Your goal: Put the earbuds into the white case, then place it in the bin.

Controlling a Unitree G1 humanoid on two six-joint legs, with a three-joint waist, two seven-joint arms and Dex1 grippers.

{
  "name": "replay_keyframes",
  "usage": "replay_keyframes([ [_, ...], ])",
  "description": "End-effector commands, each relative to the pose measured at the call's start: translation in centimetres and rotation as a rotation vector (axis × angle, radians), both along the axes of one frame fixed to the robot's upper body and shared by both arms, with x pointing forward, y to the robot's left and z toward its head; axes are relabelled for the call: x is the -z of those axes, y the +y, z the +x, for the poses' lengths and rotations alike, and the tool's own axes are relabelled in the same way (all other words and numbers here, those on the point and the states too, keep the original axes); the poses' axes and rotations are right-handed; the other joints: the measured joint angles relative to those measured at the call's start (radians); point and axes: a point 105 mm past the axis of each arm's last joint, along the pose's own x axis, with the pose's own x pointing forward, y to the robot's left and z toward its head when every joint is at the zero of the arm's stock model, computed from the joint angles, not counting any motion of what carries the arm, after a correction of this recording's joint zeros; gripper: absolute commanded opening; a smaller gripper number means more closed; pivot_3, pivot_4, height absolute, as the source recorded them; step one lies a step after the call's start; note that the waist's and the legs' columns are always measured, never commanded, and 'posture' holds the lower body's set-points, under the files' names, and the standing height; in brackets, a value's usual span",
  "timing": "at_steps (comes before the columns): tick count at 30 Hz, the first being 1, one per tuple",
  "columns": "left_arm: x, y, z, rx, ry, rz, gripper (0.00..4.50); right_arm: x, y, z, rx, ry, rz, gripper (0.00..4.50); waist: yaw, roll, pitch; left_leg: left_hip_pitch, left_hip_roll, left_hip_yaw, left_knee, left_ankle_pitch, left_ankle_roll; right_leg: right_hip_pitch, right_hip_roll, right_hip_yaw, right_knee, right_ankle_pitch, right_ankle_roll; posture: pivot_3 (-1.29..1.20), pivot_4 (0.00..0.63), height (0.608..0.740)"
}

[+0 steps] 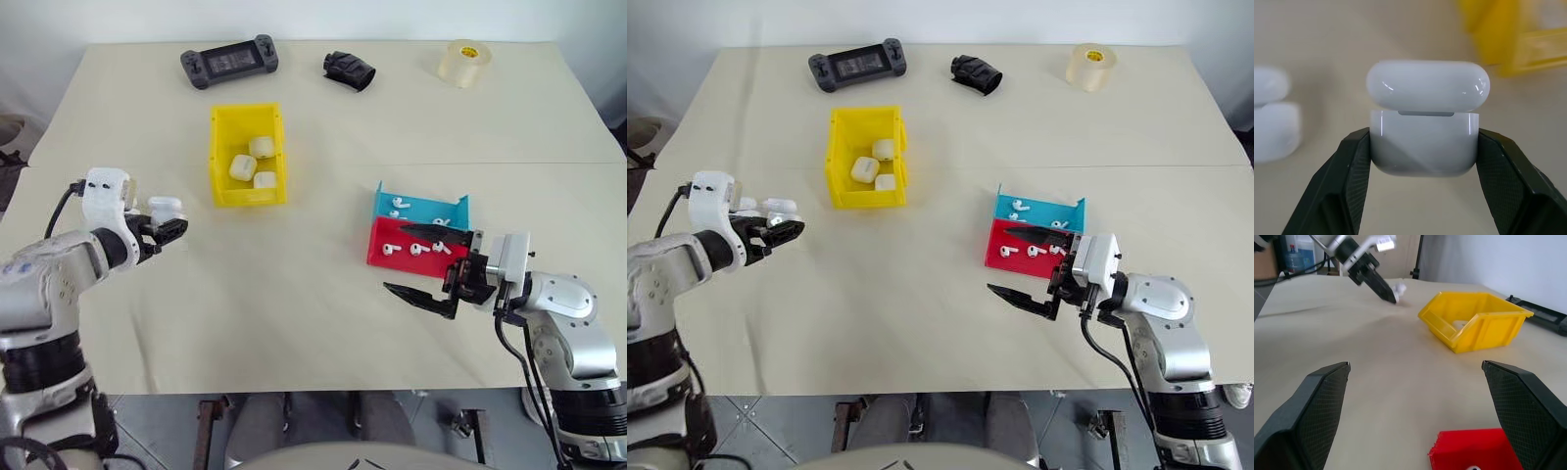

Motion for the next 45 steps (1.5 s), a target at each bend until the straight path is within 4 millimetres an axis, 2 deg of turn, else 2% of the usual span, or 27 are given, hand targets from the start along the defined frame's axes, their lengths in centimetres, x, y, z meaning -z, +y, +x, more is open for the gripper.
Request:
replay_keyframes([
  [1, -3.3, -3.7, -3.0, 0.386, -0.268, -0.043, 2.8, -1.1, -1.7, -0.2, 0.03, -0.025, -0.031, 4.5, 0.003, 0.0, 0.0, 0.0, 0.0, 0.0, 0.0, 0.0, 0.0, 0.0, 0.0, 0.0, -0.001, 0.0, 0.0, 0.0, 0.15, 0.74],
  [4, -3.6, -6.3, -5.5, 0.669, -0.421, -0.127, 2.8, -1.5, -3.6, -0.3, 0.083, -0.029, -0.08, 4.5, 0.014, 0.0, 0.0, 0.0, -0.002, 0.0, 0.001, 0.0, 0.0, 0.001, -0.003, -0.002, -0.004, 0.0, 0.0, 0.0, 0.15, 0.74],
  [8, -2.8, -8.4, -5.6, 0.796, -0.486, -0.206, 2.8, -2.0, -6.1, -0.4, 0.178, -0.046, -0.125, 4.5, 0.025, 0.0, 0.0, 0.0, -0.002, 0.001, 0.002, 0.0, 0.001, 0.003, -0.003, -0.003, -0.004, 0.0, 0.0, 0.0, 0.15, 0.74],
  [9, -2.6, -9.4, -5.6, 0.829, -0.515, -0.221, 2.8, -2.1, -7.1, -0.6, 0.209, -0.048, -0.136, 4.5, 0.025, 0.0, 0.0, 0.0, -0.002, 0.001, 0.002, 0.0, 0.001, 0.003, -0.003, -0.003, -0.004, 0.0, 0.0, 0.0, 0.15, 0.74],
  [13, -0.8, -13.6, -6.6, 1.066, -0.617, -0.278, 2.8, -2.0, -10.8, -2.4, 0.35, -0.041, -0.221, 4.5, 0.032, 0.001, -0.001, 0.0, -0.004, 0.001, 0.002, 0.0, 0.004, 0.004, -0.004, -0.004, -0.002, 0.001, 0.001, 0.0, 0.15, 0.74],
  [19, -0.1, -19.2, -7.7, 1.308, -0.738, -0.372, 2.8, -1.5, -14.3, -5.7, 0.496, 0.015, -0.298, 4.5, 0.027, 0.001, -0.001, 0.0, -0.003, 0.003, 0.003, -0.001, 0.007, 0.007, -0.004, -0.008, -0.004, 0.001, 0.002, 0.0, 0.15, 0.74],
  [22, 0.3, -20.7, -8.7, 1.371, -0.752, -0.425, 2.8, -1.2, -15.0, -7.3, 0.515, 0.054, -0.331, 4.5, 0.024, 0.002, -0.002, 0.002, -0.003, 0.002, 0.003, -0.001, 0.007, 0.01, -0.004, -0.008, -0.006, 0.001, 0.002, 0.0, 0.15, 0.74],
  [26, 0.1, -21.4, -9.0, 1.348, -0.766, -0.463, 2.8, -1.2, -14.9, -8.1, 0.512, 0.092, -0.349, 4.5, 0.022, 0.002, -0.002, 0.008, -0.001, 0.002, 0.002, -0.001, 0.007, 0.016, -0.003, -0.009, -0.011, 0.001, 0.002, 0.0, 0.15, 0.74],
  [33, -0.2, -20.7, -9.7, 1.295, -0.768, -0.475, 2.8, -1.3, -12.0, -5.5, 0.474, 0.204, -0.434, 4.5, 0.026, 0.004, -0.003, 0.013, -0.001, 0.001, 0.001, -0.002, 0.008, 0.022, -0.004, -0.009, -0.016, 0.001, 0.002, 0.0, 0.15, 0.74],
  [38, 0.2, -20.2, -9.6, 1.281, -0.754, -0.439, 2.8, -1.6, -9.0, -2.7, 0.445, 0.308, -0.517, 4.5, 0.025, 0.005, -0.003, 0.013, -0.001, 0.001, 0.002, -0.002, 0.008, 0.022, -0.004, -0.009, -0.017, 0.001, 0.002, 0.0, 0.15, 0.74],
  [45, 0.1, -20.1, -10.0, 1.279, -0.756, -0.425, 2.8, -0.6, -6.8, 0.3, 0.418, 0.438, -0.662, 4.5, 0.024, 0.005, -0.002, 0.009, -0.002, -0.002, 0.001, -0.003, 0.008, 0.022, -0.005, -0.013, -0.022, 0.001, 0.002, 0.0, 0.15, 0.74],
])
